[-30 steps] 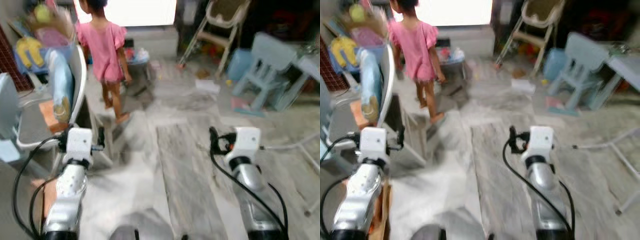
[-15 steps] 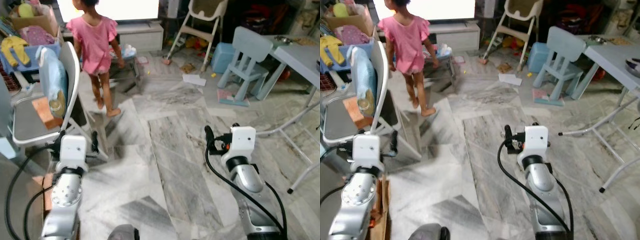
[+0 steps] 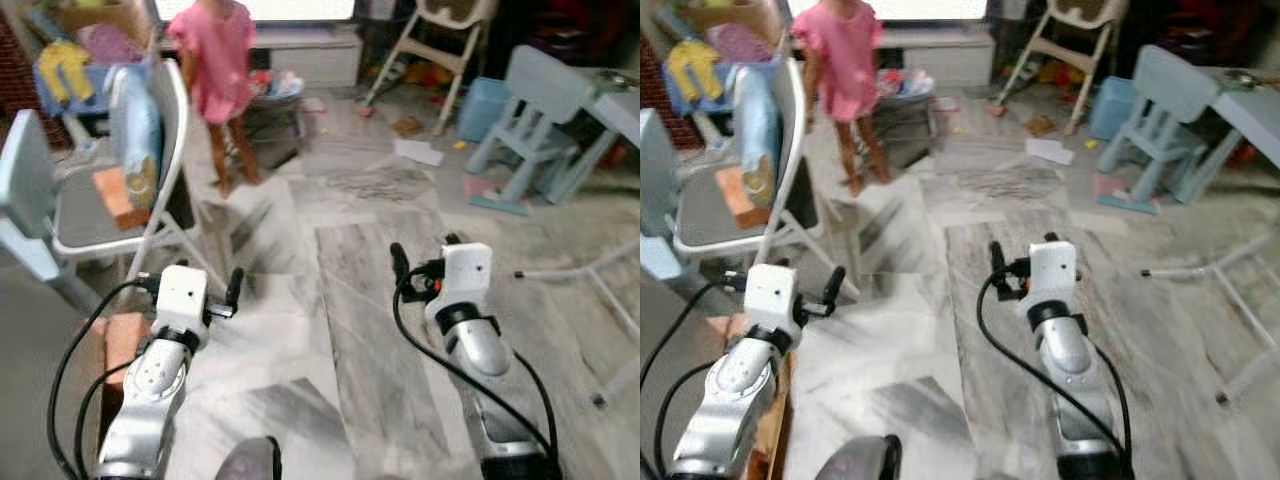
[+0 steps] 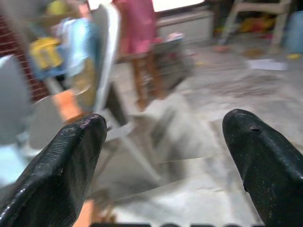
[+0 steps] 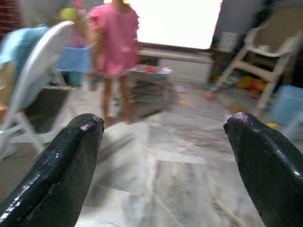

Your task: Restocking fridge

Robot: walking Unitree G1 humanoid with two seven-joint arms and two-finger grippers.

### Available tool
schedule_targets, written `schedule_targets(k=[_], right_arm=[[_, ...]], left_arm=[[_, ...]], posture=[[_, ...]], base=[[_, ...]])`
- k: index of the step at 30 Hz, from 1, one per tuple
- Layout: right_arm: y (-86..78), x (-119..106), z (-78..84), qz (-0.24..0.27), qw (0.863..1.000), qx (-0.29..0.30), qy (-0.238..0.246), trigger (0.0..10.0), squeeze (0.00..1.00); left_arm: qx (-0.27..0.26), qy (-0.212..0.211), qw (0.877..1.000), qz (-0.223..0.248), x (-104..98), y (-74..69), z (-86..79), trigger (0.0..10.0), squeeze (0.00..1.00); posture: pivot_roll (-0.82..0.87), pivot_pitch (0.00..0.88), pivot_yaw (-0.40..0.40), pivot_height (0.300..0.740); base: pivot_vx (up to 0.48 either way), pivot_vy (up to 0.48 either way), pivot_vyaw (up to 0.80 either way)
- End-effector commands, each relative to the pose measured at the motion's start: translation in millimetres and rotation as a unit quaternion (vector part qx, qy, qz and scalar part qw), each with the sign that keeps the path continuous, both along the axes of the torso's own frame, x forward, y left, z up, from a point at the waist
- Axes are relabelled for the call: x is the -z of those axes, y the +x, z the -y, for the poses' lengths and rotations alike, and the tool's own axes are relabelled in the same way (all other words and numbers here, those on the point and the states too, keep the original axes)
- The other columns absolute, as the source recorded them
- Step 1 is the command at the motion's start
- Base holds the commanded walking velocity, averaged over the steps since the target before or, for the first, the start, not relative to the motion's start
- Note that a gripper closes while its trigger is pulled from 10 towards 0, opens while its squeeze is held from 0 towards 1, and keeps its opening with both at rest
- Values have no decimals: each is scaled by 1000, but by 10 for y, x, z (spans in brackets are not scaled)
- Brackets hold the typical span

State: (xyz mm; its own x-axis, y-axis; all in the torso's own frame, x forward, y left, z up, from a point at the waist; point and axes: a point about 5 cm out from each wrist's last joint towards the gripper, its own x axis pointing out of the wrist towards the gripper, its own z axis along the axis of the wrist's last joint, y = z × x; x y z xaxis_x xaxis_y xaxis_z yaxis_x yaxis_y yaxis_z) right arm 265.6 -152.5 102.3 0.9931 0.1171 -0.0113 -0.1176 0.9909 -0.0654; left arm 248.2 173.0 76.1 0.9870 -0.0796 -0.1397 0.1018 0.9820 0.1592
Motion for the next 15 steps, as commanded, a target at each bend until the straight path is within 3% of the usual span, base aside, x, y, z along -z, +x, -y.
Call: schedule_targets(k=[1, 8, 12, 15], right_arm=[[18, -6, 11, 3, 1000, 0, 1, 10000, 0], [49, 15, 22, -1, 1000, 0, 2, 10000, 0], [47, 30, 34, -3, 1000, 5, 0, 10000, 0], [63, 37, 53, -6, 1000, 14, 8, 10000, 0]], left_arm=[[-2, 8, 1000, -8, 5, -6, -5, 10000, 0], [-9, -11, 1000, -15, 31, -45, -34, 10000, 0], [-21, 6, 1000, -11, 32, -52, -97, 10000, 0], [-34, -3, 999, -15, 38, -46, -129, 10000, 0]], posture=[[104, 0, -19, 740], [124, 0, -26, 740], [127, 0, -32, 740], [131, 0, -41, 740]], base=[[0, 0, 800], [0, 0, 800], [0, 0, 781], [0, 0, 0]])
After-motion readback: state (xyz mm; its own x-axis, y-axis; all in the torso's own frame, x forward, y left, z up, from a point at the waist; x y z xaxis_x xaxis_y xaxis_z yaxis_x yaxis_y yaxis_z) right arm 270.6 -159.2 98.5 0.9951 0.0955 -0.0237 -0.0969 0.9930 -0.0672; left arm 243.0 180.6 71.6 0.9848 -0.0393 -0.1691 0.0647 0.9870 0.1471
